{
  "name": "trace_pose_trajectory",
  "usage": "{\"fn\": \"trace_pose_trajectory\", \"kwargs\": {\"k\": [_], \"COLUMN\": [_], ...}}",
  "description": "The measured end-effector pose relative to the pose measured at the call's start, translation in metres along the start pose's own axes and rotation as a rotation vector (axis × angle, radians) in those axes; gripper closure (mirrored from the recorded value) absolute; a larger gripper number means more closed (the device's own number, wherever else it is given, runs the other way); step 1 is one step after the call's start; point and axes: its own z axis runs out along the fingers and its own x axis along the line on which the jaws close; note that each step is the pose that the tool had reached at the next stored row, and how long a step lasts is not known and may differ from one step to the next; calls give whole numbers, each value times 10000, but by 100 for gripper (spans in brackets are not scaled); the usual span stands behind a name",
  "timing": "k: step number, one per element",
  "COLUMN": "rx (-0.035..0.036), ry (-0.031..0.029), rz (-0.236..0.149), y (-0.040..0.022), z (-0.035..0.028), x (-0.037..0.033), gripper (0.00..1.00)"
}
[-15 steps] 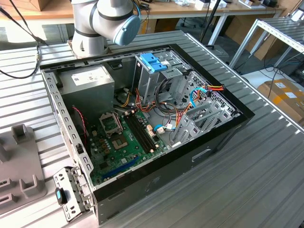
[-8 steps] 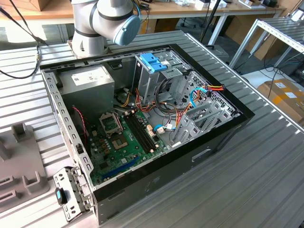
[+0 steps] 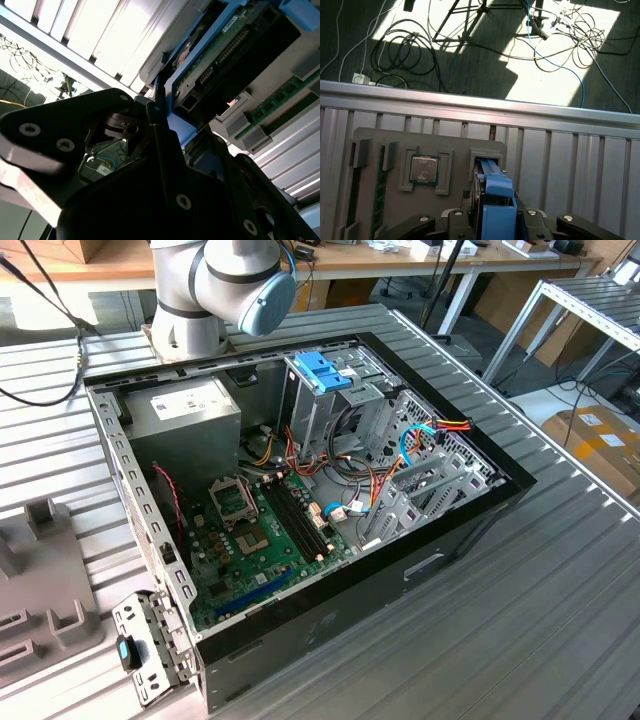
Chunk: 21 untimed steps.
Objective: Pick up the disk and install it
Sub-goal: 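Pick up the disk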
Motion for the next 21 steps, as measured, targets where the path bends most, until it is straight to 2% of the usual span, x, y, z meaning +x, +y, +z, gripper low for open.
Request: {"fn": "trace_pose_trajectory", "kwargs": {"k": [8,11,15,21], "rx": [3,7,6,14], "ry": [-4,-42,-56,-121], "rz": [0,-1,-4,-5], "y": [1,2,2,2], "z": [-17,-44,-54,-64], "x": [-1,-2,-4,-8], "gripper": [61,61,61,62]}}
